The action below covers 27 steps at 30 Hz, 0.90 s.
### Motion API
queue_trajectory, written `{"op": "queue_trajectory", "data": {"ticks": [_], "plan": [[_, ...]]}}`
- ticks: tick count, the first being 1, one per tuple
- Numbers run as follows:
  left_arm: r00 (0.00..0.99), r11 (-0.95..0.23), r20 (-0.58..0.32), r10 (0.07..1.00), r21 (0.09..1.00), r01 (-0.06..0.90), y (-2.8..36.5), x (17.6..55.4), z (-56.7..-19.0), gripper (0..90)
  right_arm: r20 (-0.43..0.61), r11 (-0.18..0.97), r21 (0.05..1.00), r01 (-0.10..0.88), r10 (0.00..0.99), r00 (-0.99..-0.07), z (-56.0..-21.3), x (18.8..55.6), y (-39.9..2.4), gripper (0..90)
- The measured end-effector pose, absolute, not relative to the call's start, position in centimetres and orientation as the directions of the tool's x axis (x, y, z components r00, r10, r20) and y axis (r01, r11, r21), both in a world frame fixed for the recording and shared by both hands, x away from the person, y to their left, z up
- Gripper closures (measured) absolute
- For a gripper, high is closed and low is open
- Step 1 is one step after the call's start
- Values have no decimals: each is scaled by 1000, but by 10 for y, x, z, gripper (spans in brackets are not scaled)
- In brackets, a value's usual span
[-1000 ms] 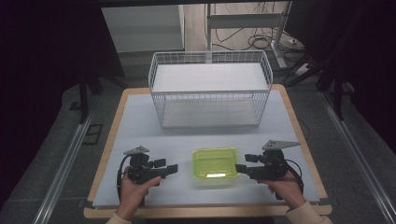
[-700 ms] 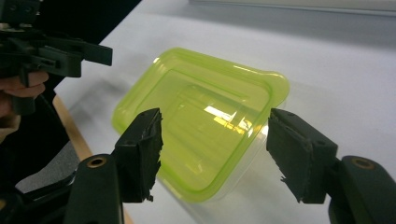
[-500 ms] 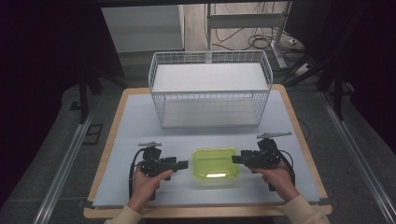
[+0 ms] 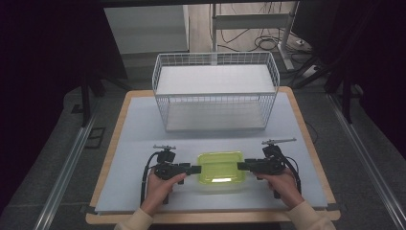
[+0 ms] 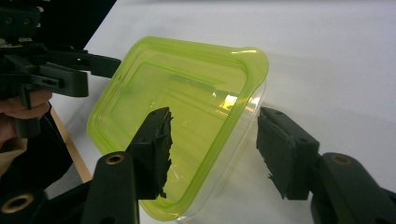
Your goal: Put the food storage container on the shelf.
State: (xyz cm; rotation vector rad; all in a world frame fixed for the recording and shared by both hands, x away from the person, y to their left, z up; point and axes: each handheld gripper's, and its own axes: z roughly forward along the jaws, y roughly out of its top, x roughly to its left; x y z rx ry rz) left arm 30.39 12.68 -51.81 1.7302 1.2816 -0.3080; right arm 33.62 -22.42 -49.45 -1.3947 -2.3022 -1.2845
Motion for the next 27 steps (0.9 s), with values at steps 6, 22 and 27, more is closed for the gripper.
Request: {"op": "queue_trajectory", "data": {"ticks": [6, 22, 27], "plan": [[419, -25, -677, 605, 509, 860, 124, 305, -521, 366, 552, 179, 565, 806, 644, -530, -498, 338, -228, 507], [403, -34, -698, 592, 478, 877, 119, 305, -526, 704, 630, 164, 494, 854, 610, -481, -510, 341, -229, 717], [412, -25, -695, 590, 494, 869, 121, 302, -523, 744, 645, 146, 491, 859, 602, -471, -506, 339, -231, 754]]}}
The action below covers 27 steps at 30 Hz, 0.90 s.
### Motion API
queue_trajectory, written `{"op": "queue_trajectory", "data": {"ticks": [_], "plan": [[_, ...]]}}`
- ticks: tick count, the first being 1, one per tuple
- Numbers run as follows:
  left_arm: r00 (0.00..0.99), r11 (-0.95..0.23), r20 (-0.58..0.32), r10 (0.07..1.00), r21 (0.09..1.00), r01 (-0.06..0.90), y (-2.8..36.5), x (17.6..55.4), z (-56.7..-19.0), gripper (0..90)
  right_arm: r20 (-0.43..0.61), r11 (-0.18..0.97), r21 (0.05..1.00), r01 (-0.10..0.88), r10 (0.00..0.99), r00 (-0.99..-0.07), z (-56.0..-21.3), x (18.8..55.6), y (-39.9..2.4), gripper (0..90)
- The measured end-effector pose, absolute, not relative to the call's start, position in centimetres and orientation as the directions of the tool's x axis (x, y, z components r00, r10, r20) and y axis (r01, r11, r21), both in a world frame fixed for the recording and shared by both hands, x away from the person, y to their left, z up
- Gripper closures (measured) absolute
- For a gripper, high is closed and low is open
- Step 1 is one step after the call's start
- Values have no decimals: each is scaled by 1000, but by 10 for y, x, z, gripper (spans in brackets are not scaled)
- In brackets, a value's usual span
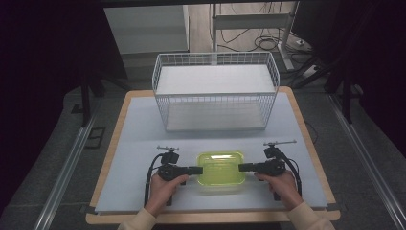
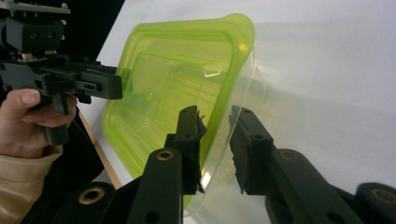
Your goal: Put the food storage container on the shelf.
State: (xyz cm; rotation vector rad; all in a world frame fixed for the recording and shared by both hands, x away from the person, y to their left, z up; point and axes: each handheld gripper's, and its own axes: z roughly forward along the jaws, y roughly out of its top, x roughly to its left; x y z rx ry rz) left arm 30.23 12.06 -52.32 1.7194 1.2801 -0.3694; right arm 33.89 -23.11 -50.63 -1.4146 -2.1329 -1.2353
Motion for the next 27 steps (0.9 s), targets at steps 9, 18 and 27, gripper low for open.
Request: {"op": "queue_trajectory", "data": {"ticks": [9, 18, 27], "plan": [[435, -12, -678, 592, 533, 846, 123, 295, -513, 809, 666, 116, 508, 853, 575, -475, -498, 333, -235, 810], [452, 1, -675, 583, 556, 831, 127, 290, -503, 810, 661, 106, 539, 836, 562, -497, -489, 329, -234, 809], [480, 0, -656, 582, 591, 807, 130, 287, -493, 811, 633, 104, 591, 800, 556, -539, -478, 323, -231, 809]]}}
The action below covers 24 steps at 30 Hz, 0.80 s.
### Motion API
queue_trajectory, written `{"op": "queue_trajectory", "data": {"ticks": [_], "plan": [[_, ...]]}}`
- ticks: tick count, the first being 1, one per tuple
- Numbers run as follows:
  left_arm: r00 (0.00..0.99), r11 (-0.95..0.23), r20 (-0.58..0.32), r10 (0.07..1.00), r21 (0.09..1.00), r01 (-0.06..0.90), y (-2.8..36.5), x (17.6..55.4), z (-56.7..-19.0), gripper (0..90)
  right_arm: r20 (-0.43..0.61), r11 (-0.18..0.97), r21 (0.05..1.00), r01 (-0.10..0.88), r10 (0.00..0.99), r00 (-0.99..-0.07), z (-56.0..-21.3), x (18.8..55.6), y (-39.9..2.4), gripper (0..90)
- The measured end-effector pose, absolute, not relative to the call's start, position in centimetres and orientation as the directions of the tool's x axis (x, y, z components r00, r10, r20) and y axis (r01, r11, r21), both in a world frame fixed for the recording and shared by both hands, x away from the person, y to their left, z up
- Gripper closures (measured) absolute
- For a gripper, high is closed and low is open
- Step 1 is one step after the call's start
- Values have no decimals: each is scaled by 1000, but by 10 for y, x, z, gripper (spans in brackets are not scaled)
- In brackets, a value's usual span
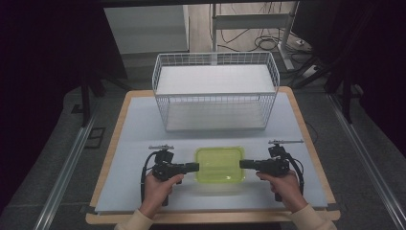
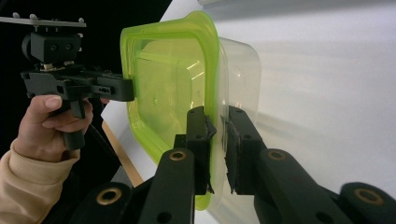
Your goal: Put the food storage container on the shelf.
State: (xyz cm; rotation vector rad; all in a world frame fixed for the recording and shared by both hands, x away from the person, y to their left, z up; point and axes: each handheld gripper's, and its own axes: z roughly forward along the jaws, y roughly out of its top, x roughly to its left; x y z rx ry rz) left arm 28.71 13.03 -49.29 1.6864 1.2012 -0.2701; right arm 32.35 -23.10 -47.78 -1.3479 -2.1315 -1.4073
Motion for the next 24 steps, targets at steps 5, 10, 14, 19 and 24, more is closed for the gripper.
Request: {"op": "queue_trajectory", "data": {"ticks": [5, 10, 14, 19, 24], "plan": [[482, 4, -654, 582, 596, 803, 132, 287, -491, 811, 625, 104, 602, 791, 556, -549, -475, 323, -229, 809], [486, 6, -651, 583, 602, 799, 134, 287, -487, 811, 616, 107, 616, 781, 552, -562, -471, 324, -227, 808], [492, 10, -644, 586, 613, 790, 136, 289, -479, 811, 607, 106, 630, 769, 551, -573, -464, 326, -225, 808], [498, 13, -634, 591, 625, 780, 138, 294, -470, 811, 596, 104, 644, 758, 553, -583, -457, 329, -223, 807], [509, 10, -624, 593, 638, 770, 139, 299, -456, 811, 582, 102, 662, 742, 553, -596, -442, 334, -221, 807]]}}
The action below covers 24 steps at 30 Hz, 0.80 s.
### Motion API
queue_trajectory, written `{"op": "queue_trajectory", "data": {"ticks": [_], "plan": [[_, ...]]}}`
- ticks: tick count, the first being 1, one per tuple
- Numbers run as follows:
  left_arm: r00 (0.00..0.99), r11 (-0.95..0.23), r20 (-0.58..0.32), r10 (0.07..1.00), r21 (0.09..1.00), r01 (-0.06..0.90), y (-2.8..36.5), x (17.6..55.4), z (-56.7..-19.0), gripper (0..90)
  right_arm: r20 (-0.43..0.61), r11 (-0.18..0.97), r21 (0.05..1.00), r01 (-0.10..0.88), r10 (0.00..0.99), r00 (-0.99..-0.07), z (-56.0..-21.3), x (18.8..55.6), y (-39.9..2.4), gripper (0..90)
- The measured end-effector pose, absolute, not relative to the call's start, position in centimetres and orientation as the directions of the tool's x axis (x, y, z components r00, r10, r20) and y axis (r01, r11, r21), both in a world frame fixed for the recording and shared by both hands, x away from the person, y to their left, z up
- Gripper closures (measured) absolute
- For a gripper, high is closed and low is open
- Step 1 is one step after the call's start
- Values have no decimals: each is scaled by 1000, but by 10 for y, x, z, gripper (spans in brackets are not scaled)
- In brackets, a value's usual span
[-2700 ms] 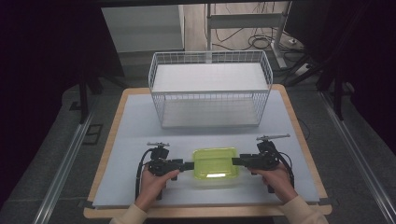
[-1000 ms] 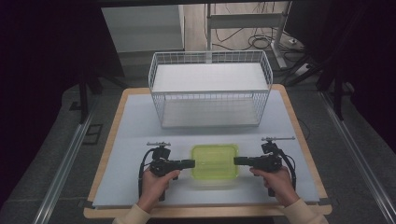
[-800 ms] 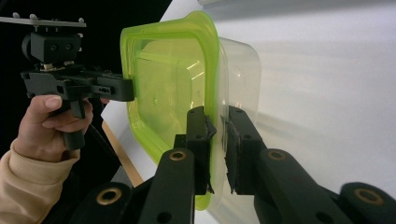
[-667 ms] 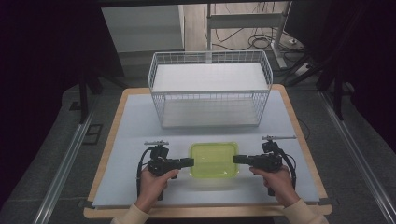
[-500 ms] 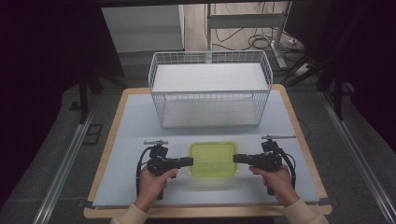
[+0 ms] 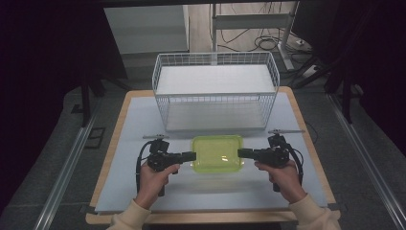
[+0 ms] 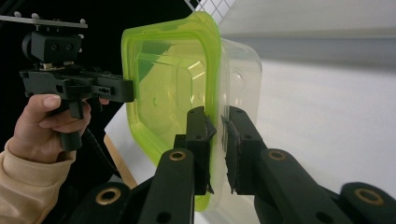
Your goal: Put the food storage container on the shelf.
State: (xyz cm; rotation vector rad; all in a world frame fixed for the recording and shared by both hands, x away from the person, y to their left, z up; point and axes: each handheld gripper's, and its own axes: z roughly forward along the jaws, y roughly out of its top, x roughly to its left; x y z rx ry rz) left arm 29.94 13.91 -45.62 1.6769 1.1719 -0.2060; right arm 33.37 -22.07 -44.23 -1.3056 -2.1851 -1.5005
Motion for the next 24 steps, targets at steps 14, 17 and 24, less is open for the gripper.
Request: {"op": "queue_trajectory", "data": {"ticks": [14, 17, 24], "plan": [[524, 13, -609, 596, 660, 751, 142, 306, -432, 811, 556, 92, 698, 710, 555, -618, -419, 339, -218, 806], [527, 14, -604, 598, 665, 747, 143, 307, -427, 811, 553, 91, 703, 706, 555, -622, -414, 340, -216, 805], [535, 19, -599, 596, 677, 736, 146, 311, -415, 811, 535, 96, 719, 689, 556, -636, -400, 344, -213, 805]]}}
